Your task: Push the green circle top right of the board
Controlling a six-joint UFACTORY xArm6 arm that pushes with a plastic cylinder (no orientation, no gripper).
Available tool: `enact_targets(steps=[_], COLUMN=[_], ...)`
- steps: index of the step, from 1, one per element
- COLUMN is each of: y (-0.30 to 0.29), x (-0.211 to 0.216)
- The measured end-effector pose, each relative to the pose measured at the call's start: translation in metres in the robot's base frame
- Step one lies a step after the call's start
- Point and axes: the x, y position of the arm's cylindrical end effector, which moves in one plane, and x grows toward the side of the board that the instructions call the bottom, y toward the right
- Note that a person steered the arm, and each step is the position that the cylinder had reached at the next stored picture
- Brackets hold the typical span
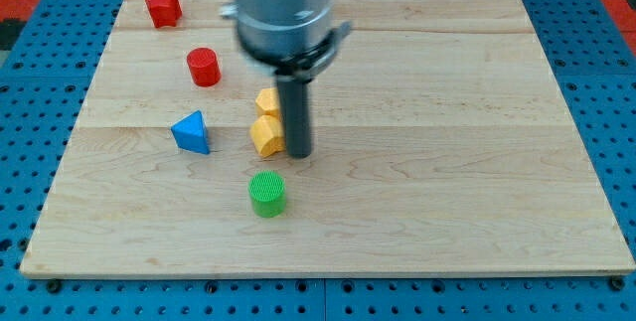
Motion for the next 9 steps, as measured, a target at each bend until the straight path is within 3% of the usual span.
enact_targets(steps=[2,3,4,6,7,8,9], y=[-0.121,-0.099,0.001,0.016,-0.008,0.013,0.087], x=[0.055,0.093,0.088,-0.056,-0.073,-0.124,-0.134])
